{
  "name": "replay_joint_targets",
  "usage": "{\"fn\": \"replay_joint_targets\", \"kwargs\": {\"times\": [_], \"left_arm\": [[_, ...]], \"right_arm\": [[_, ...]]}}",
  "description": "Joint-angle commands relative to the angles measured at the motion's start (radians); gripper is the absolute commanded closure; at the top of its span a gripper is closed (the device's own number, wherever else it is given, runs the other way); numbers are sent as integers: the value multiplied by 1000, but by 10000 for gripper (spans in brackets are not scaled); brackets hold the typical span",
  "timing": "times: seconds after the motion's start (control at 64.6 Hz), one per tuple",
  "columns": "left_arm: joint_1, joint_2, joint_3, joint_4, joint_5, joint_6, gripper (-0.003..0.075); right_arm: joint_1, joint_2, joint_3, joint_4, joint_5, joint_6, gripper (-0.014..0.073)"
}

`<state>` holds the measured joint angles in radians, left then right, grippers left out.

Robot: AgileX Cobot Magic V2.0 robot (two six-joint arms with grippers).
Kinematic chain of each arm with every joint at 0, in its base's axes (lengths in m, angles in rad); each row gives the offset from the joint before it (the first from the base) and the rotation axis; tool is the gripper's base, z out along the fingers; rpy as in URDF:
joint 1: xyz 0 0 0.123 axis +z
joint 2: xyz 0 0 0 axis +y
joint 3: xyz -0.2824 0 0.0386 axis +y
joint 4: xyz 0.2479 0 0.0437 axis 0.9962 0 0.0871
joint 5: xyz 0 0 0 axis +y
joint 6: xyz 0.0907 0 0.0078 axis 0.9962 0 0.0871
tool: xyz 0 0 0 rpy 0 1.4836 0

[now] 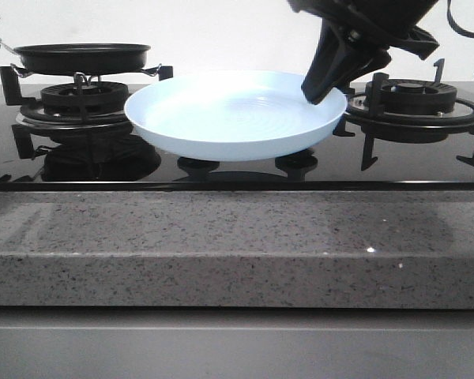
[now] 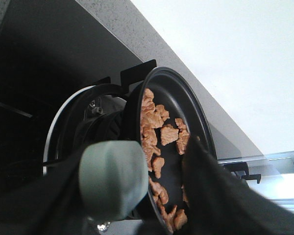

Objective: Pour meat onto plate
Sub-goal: 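Lift the pan with the left gripper and swing it over the plate, then tilt the pan with the left gripper to tip meat onto the plate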

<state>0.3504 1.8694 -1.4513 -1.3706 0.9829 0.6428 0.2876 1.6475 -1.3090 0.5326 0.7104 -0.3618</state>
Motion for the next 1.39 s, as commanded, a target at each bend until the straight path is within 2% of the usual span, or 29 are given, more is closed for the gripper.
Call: {"fn": "replay_joint_targets", "kwargs": {"times": [0.0, 0.402, 0.712, 0.929, 1.084, 1.378], "left_arm": [[2, -49, -37, -67, 16, 6, 491], [4, -51, -37, -77, 14, 10, 738], [4, -119, -37, -157, 22, 45, 741], [2, -200, -19, -210, 106, 71, 741], [2, -281, 74, -306, 158, 157, 741], [-2, -434, 258, -361, 153, 274, 741]], "right_arm": [[-1, -52, -23, 32, -37, -8, 662], [-1, -52, -23, 32, -37, -8, 662], [-1, -52, -23, 32, -37, -8, 662], [-1, -52, -23, 32, -37, -8, 662], [-1, -52, -23, 32, -37, -8, 662], [-1, -52, -23, 32, -37, -8, 662]]}}
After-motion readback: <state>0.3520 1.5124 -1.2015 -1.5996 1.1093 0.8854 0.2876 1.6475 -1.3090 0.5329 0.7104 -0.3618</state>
